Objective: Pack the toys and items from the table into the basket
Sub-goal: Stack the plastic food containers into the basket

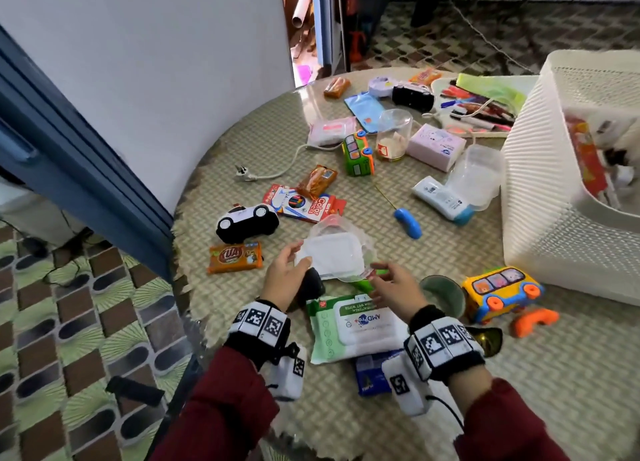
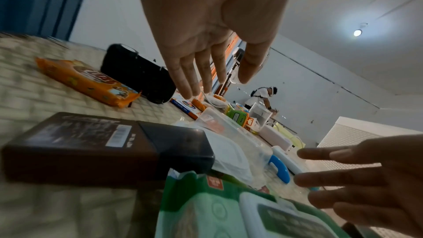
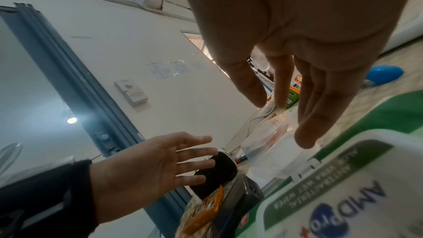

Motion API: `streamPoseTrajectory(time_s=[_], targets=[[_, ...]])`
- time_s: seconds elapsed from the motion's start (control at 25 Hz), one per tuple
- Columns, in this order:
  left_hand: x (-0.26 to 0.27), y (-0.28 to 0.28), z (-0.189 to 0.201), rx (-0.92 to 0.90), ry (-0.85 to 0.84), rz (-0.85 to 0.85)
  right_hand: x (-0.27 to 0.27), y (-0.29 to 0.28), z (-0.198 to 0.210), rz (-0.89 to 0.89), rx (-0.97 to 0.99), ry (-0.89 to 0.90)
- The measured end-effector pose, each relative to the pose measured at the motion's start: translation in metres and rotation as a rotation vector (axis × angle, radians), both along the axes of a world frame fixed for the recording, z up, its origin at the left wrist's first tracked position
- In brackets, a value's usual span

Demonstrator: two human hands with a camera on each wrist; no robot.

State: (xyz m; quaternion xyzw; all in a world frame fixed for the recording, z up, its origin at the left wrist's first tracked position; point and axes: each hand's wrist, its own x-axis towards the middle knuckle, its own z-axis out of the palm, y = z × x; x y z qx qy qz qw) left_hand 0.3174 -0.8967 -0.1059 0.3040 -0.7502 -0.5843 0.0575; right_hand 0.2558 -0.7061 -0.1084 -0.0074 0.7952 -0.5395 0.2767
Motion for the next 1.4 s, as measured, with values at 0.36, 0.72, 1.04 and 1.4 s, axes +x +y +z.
streamPoseTrajectory(time_s=[0.36, 0.72, 1.04, 1.4], targets=[[-0.081, -0.034, -0.023, -0.01, -0.135, -0.237, -0.029, -0.044, -0.017, -0.082, 0.12, 0.025], [-0.063, -0.031, -0.006, 0.057, -0.003, -0.157, -0.033, -0.043, 0.0, -0.245, 0.04, 0.186], [-0.029, 0.031, 0.042, 0.204, 0.139, -0.041, -0.025, 0.022, 0.046, -0.351, -0.106, 0.267], [0.025, 0.164, 0.052, 0.4, 0.241, 0.121, 0.014, 0.159, 0.043, -0.475, -0.286, 0.229]])
